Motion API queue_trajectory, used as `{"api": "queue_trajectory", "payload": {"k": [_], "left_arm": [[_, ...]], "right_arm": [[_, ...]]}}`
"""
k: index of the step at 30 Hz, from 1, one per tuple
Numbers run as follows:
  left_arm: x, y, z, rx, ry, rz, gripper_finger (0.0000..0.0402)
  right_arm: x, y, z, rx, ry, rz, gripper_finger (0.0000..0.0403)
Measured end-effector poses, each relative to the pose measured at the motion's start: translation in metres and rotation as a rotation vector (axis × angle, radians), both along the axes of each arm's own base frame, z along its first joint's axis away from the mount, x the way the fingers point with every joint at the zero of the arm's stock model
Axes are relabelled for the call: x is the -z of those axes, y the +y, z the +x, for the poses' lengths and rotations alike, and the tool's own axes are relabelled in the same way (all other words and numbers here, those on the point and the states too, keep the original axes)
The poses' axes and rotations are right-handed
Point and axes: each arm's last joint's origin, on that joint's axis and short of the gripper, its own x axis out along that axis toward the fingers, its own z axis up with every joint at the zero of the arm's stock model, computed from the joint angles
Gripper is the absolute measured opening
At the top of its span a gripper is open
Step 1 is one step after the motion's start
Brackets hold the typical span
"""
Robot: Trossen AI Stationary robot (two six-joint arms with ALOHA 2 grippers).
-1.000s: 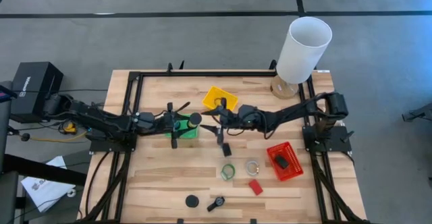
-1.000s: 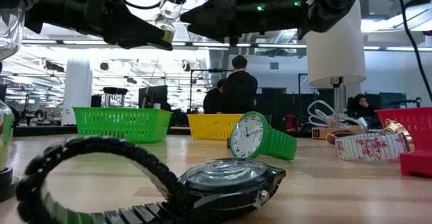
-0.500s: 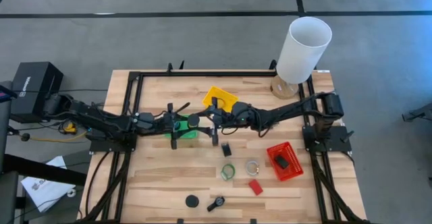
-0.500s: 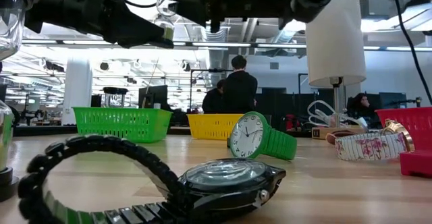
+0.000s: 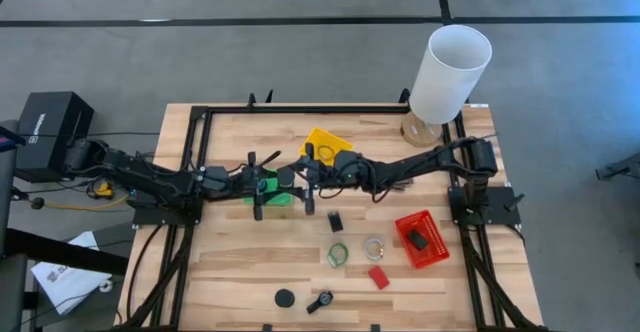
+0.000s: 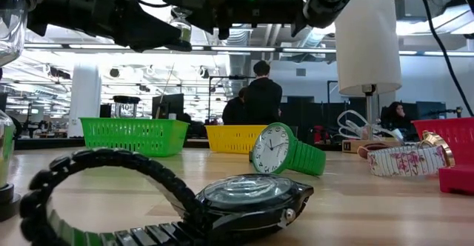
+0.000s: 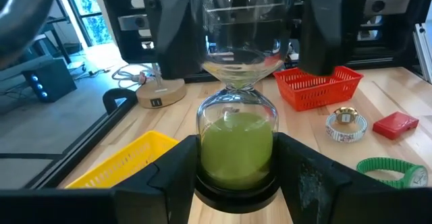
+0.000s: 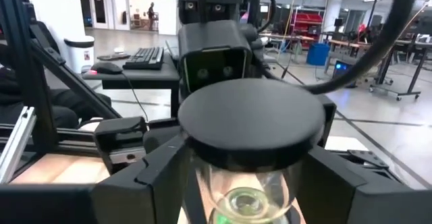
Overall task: Pick & Place Office items
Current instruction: Put the top green hourglass into the green basket
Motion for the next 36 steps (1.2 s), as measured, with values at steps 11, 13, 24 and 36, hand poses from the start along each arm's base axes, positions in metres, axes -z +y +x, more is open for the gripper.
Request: {"api": "queue_trajectory", "payload": {"k": [11,13,24,36], "left_arm": [[0.0,-0.0001,0.0,0.002,-0.001,-0.004,0.0177],[-0.0001,-0.0001,0.0,0.003,-0.003,-0.012,0.0181],[-0.0004,0.0007,-0.0001,-0.03,-0.006,-0.017,0.0209],[0.0003,0.0012,-0.0003,-0.044,0.007,0.011,0.0235]], "right_arm": [[-0.0005,-0.002,0.0,0.005,-0.005,-0.001,0.0164],[-0.001,-0.002,0.0,0.005,-0.01,0.0,0.0162],[-0.0015,-0.0026,-0.0001,0.011,-0.013,0.003,0.0167],[-0.001,-0.0015,-0.0001,0.011,-0.008,0.011,0.0184]]}}
